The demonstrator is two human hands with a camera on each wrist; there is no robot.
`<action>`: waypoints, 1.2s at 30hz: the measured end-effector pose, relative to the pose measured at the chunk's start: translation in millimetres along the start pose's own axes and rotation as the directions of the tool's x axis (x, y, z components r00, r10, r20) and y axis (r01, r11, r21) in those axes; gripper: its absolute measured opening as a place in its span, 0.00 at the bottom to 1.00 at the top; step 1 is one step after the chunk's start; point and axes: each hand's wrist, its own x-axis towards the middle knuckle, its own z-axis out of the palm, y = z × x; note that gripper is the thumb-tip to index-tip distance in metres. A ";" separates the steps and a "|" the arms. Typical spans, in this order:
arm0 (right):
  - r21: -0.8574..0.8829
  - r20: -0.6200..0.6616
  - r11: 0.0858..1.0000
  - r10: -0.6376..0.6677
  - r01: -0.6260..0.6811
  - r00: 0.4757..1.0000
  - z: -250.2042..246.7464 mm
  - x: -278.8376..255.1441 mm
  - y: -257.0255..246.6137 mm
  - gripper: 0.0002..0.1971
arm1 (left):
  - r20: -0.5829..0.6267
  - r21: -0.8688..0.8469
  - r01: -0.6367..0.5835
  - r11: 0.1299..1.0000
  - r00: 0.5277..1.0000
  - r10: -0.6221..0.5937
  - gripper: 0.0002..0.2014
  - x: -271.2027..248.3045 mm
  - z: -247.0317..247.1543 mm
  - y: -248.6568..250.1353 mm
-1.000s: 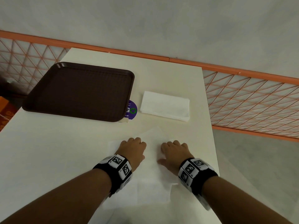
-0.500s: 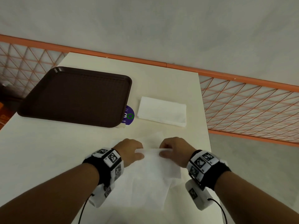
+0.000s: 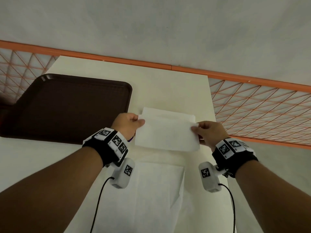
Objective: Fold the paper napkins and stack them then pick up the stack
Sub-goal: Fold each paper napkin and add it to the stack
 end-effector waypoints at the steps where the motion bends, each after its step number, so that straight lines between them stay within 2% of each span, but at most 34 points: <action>1: -0.016 -0.032 1.000 -0.019 0.018 0.999 -0.2 8.6 -4.8 0.08 | -0.039 0.042 -0.028 0.999 0.999 0.029 0.08 10.0 2.5 3.2; 6: -0.218 -0.124 0.975 -0.066 0.038 0.990 1.4 50.5 -7.7 0.08 | -0.098 0.296 -0.043 0.954 0.992 0.075 0.10 46.7 16.1 12.2; 10: -0.320 -0.164 0.947 -0.093 0.036 0.982 6.3 66.5 -1.4 0.08 | -0.131 0.401 0.017 0.916 0.991 0.039 0.14 66.7 22.1 7.6; 15: -0.404 -0.216 0.915 -0.083 -0.011 0.973 7.4 69.9 5.4 0.12 | -0.156 0.451 0.050 0.891 0.987 0.024 0.17 72.9 22.8 -2.4; 18: -0.485 -0.282 0.874 -0.164 0.007 0.945 4.9 53.4 1.1 0.17 | -0.204 0.473 0.084 0.877 0.979 0.016 0.19 63.7 17.0 0.6; 20: -0.529 -0.247 0.843 -0.269 0.103 0.931 11.7 31.4 -0.2 0.15 | -0.197 0.506 0.058 0.861 0.979 0.050 0.18 50.5 11.8 0.1; 22: -0.582 -0.101 0.781 -0.348 0.229 0.932 26.5 4.0 5.2 0.09 | -0.101 0.540 -0.025 0.841 0.990 0.095 0.15 34.0 7.0 -4.7; 23: -0.613 0.012 0.740 -0.340 0.275 0.940 35.4 -11.6 9.9 0.08 | -0.020 0.560 -0.078 0.825 0.994 0.107 0.13 23.7 4.4 -6.4; 25: -0.699 0.235 0.644 -0.205 0.311 0.950 52.7 -41.3 24.7 0.09 | 0.177 0.612 -0.178 0.771 0.980 0.086 0.10 0.2 0.9 -9.5; 26: -0.742 0.292 0.598 -0.119 0.303 0.949 59.7 -55.4 32.7 0.11 | 0.271 0.643 -0.228 0.731 0.961 0.061 0.09 -12.3 0.5 -11.5; 28: -0.799 0.295 0.549 0.000 0.247 0.955 68.9 -78.1 46.3 0.16 | 0.402 0.712 -0.316 0.627 0.916 0.005 0.09 -37.3 2.0 -19.2; 30: -0.827 0.232 0.538 0.066 0.161 0.970 74.2 -94.1 55.4 0.19 | 0.462 0.755 -0.356 0.551 0.885 -0.060 0.10 -60.4 3.5 -30.7; 33: -0.845 0.139 0.531 0.095 0.068 0.986 79.7 -108.0 58.2 0.23 | 0.484 0.780 -0.342 0.524 0.860 -0.159 0.11 -85.0 5.5 -45.7; 36: -0.819 0.049 0.573 0.106 -0.021 0.993 87.7 -113.8 59.1 0.24 | 0.467 0.788 -0.341 0.513 0.874 -0.136 0.14 -96.2 8.0 -53.7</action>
